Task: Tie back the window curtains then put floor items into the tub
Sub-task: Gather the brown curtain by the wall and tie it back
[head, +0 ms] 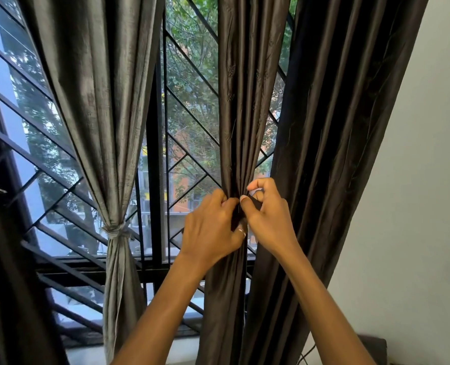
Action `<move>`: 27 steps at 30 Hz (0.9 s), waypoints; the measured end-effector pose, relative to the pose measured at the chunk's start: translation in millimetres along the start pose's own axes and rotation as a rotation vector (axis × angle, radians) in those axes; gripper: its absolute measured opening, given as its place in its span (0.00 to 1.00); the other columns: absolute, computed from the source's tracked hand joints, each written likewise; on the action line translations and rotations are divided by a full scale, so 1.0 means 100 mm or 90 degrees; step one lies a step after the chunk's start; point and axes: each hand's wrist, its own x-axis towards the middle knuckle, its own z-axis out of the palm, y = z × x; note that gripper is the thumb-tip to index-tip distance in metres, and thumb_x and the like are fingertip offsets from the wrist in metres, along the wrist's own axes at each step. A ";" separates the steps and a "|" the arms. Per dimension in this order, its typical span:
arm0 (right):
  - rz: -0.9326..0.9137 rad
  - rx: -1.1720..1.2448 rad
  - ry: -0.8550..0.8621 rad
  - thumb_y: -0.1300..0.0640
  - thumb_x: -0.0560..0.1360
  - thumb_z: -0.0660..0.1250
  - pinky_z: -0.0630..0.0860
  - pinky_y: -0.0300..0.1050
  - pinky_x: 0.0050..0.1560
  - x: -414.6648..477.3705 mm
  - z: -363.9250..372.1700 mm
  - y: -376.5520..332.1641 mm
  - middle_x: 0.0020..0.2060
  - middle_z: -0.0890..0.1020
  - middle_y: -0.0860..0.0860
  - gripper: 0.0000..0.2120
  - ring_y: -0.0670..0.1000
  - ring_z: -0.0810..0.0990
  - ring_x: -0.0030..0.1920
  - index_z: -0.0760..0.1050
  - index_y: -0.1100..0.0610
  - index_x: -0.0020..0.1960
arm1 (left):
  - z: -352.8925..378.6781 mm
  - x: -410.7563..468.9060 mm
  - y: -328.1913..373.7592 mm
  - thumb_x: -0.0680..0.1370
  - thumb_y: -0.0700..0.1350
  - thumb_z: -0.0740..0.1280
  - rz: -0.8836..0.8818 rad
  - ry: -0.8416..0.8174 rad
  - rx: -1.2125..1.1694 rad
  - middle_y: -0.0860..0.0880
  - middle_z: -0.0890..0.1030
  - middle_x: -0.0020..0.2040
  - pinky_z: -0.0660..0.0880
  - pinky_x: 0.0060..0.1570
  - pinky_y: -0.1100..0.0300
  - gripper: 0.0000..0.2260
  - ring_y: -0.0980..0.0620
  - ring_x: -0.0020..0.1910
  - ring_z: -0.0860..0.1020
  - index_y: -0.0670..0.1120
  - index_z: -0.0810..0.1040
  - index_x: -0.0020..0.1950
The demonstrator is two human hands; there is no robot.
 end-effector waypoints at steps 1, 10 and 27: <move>-0.007 -0.006 -0.012 0.56 0.80 0.65 0.69 0.38 0.33 -0.01 0.01 -0.03 0.34 0.77 0.48 0.07 0.45 0.71 0.27 0.68 0.48 0.53 | 0.00 0.01 0.01 0.74 0.55 0.63 0.004 -0.001 0.006 0.51 0.70 0.45 0.59 0.26 0.60 0.14 0.50 0.41 0.73 0.49 0.76 0.55; -0.049 -0.003 -0.057 0.54 0.82 0.63 0.67 0.41 0.32 -0.01 0.09 -0.14 0.27 0.74 0.47 0.05 0.45 0.70 0.27 0.68 0.52 0.56 | 0.03 0.05 -0.02 0.79 0.47 0.64 -0.036 0.033 -0.027 0.50 0.71 0.41 0.65 0.22 0.56 0.05 0.50 0.33 0.65 0.46 0.76 0.51; 0.024 -0.036 -0.024 0.46 0.74 0.73 0.78 0.40 0.41 -0.54 0.49 0.03 0.44 0.80 0.41 0.17 0.42 0.80 0.43 0.67 0.47 0.55 | -0.25 0.45 -0.08 0.78 0.53 0.66 -0.202 -0.201 -0.291 0.40 0.79 0.32 0.74 0.34 0.49 0.20 0.43 0.32 0.77 0.37 0.78 0.37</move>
